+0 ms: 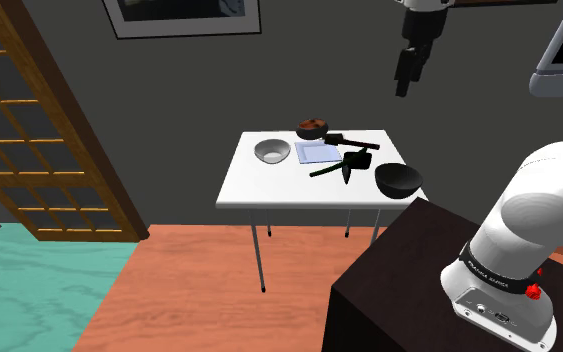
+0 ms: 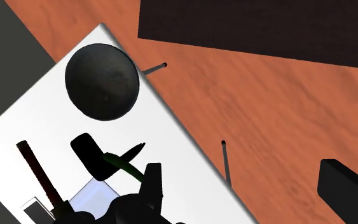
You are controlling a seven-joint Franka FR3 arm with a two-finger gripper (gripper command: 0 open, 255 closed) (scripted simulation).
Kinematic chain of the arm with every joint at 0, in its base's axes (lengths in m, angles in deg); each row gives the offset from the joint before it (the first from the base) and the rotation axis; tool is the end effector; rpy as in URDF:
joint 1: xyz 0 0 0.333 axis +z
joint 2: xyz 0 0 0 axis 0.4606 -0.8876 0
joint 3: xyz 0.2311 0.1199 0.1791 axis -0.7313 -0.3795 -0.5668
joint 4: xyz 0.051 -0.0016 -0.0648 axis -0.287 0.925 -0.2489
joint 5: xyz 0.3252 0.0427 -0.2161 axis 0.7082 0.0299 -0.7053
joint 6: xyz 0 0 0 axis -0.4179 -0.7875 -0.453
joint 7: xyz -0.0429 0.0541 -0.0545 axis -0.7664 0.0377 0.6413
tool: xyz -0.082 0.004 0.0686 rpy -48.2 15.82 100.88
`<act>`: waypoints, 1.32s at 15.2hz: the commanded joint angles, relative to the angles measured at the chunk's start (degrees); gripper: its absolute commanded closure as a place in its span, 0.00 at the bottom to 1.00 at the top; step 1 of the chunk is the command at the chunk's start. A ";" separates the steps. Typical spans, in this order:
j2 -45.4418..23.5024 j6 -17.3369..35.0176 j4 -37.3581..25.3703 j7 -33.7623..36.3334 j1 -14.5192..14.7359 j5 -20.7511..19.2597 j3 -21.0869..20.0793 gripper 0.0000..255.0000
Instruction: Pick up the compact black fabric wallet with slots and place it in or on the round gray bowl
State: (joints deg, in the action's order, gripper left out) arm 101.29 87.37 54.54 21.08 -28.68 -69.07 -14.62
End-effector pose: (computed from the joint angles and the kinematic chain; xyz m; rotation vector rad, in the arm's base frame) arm 0.3072 -0.0427 0.5833 3.0116 0.2354 0.0380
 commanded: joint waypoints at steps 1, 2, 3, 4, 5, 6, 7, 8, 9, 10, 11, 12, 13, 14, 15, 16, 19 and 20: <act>-1.67 3.31 1.48 -2.91 -0.18 -1.38 2.33 0.00; -2.55 4.95 2.19 -4.28 -0.28 -2.03 3.46 0.00; -3.53 6.60 2.81 -5.63 -0.37 -2.66 4.60 0.00; -4.61 8.28 3.35 -6.99 -0.45 -3.26 5.74 0.00; -5.78 9.96 3.81 -8.34 -0.53 -3.83 6.88 0.00; -7.06 11.67 4.18 -9.70 -0.61 -4.36 8.01 0.00; -8.43 13.38 4.45 -11.05 -0.67 -4.86 9.14 0.00; -9.90 15.10 4.65 -12.42 -0.71 -5.30 10.27 0.00; -11.46 16.82 4.75 -13.78 -0.71 -5.70 11.41 0.00; -13.10 18.54 4.76 -15.16 -0.68 -6.03 12.55 0.00; -14.84 20.25 4.69 -16.56 -0.64 -6.29 13.67 0.00; -16.65 21.96 4.53 -17.98 -0.57 -6.48 14.79 0.00; -18.55 23.66 4.29 -19.43 -0.45 -6.57 15.90 0.00; -20.52 25.34 3.96 -20.91 -0.32 -6.56 17.00 0.00; -22.57 27.00 3.54 -22.44 -0.17 -6.44 18.07 0.00; -24.68 28.64 3.04 -24.02 0.01 -6.20 19.13 0.00; -31.43 33.34 1.06 -29.12 0.66 -4.61 22.13 0.00; -33.81 34.81 0.25 -30.97 0.88 -3.76 23.04 0.00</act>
State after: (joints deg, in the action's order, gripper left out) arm 69.76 120.70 55.56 -8.16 -28.11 -73.57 7.61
